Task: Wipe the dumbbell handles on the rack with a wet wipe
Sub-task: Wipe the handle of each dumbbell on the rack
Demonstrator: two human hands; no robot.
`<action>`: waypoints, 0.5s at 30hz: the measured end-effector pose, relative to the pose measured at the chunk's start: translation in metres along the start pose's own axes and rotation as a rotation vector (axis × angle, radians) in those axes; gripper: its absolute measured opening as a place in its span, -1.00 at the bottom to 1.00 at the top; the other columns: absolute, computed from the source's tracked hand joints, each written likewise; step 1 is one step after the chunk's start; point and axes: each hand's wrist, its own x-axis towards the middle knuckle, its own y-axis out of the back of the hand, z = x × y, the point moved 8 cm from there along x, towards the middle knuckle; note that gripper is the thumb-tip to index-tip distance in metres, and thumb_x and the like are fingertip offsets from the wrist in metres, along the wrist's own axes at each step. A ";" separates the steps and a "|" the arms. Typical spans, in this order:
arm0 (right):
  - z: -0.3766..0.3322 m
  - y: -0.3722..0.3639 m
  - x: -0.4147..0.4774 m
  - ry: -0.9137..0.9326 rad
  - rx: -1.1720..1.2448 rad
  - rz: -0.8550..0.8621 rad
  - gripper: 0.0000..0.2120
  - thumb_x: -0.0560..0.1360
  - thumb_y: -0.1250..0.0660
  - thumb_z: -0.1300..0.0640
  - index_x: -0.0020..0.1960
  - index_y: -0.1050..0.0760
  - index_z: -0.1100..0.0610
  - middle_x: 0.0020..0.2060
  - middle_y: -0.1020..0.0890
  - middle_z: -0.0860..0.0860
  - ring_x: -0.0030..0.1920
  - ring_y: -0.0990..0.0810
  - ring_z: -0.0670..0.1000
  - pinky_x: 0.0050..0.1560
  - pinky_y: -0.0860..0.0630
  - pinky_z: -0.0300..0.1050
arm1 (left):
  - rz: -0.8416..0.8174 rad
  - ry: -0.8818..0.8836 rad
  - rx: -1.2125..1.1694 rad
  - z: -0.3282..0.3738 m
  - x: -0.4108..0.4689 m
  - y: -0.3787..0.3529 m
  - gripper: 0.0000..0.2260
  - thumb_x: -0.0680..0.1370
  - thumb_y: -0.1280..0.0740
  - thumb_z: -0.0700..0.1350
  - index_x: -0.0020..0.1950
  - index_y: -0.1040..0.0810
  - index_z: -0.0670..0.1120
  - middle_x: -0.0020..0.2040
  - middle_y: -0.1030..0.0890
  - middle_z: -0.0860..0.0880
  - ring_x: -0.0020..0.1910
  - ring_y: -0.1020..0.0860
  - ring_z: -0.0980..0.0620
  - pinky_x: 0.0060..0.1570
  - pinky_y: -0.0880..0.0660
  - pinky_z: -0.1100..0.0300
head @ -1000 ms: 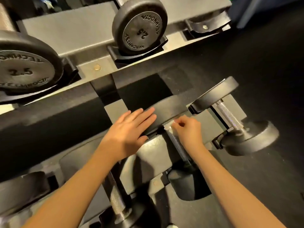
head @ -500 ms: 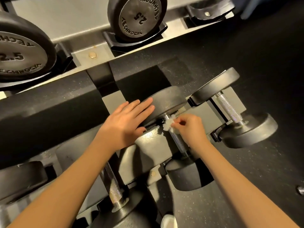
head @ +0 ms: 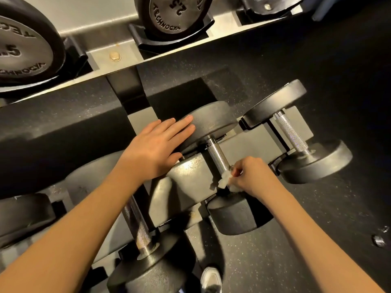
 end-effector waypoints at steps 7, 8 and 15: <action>-0.009 -0.002 -0.002 0.014 -0.078 -0.019 -0.92 0.44 -0.41 0.23 -0.09 -0.58 0.11 -0.07 -0.61 0.07 -0.11 -0.57 0.03 -0.22 -0.44 -0.24 | -0.007 0.018 0.023 -0.002 0.001 -0.003 -0.32 0.57 -0.27 0.05 0.55 0.09 0.08 0.53 0.17 0.15 0.52 -0.11 -0.01 0.43 0.07 0.11; -0.014 0.002 -0.001 0.043 -0.011 0.043 -0.95 0.46 -0.41 0.21 -0.11 -0.56 0.11 -0.09 -0.59 0.05 -0.14 -0.56 0.01 -0.27 -0.41 -0.33 | -0.001 0.019 0.020 -0.002 0.001 -0.003 -0.32 0.57 -0.27 0.05 0.55 0.09 0.09 0.52 0.17 0.15 0.52 -0.10 -0.01 0.43 0.08 0.12; -0.045 0.014 0.013 0.228 0.202 0.419 -0.92 0.47 -0.40 0.22 -0.16 -0.56 0.24 -0.18 -0.49 0.05 -0.18 -0.43 -0.02 -0.19 -0.30 -0.20 | 0.012 0.023 -0.008 -0.003 0.000 -0.001 -0.32 0.56 -0.31 0.01 0.56 0.02 0.08 0.57 0.07 0.12 0.52 -0.13 -0.02 0.43 0.03 0.10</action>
